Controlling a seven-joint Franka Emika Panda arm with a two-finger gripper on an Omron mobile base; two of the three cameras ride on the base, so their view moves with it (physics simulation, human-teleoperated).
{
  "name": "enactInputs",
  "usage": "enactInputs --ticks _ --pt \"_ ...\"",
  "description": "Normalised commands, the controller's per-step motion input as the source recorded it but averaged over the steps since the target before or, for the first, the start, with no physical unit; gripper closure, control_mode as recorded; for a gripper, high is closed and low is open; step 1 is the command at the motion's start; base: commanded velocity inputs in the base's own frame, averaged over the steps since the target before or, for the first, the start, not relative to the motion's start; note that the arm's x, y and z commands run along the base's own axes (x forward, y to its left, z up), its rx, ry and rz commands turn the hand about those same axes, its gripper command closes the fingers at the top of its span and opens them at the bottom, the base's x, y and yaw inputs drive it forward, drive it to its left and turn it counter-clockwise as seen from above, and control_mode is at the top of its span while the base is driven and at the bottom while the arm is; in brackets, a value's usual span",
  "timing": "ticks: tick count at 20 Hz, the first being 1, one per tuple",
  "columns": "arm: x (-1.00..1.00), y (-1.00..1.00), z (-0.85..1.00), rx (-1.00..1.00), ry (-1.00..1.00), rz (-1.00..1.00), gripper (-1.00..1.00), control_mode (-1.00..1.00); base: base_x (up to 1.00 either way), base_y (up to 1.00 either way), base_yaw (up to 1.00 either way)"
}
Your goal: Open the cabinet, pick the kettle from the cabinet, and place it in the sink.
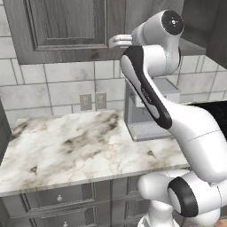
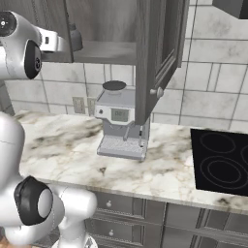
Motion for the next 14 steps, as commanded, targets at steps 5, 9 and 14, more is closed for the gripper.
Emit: enactInputs --ticks 5,9,14 --pt "0.24 0.0 0.0 0.0 0.03 0.0 -1.0 -1.0 0.0 0.0 0.0" --pt "0.21 0.02 0.0 0.0 0.01 0.0 -1.0 -1.0 0.0 0.0 0.0" --pt "0.21 0.05 -0.03 0.0 0.0 -0.01 -1.0 -1.0 0.0 0.0 0.0"
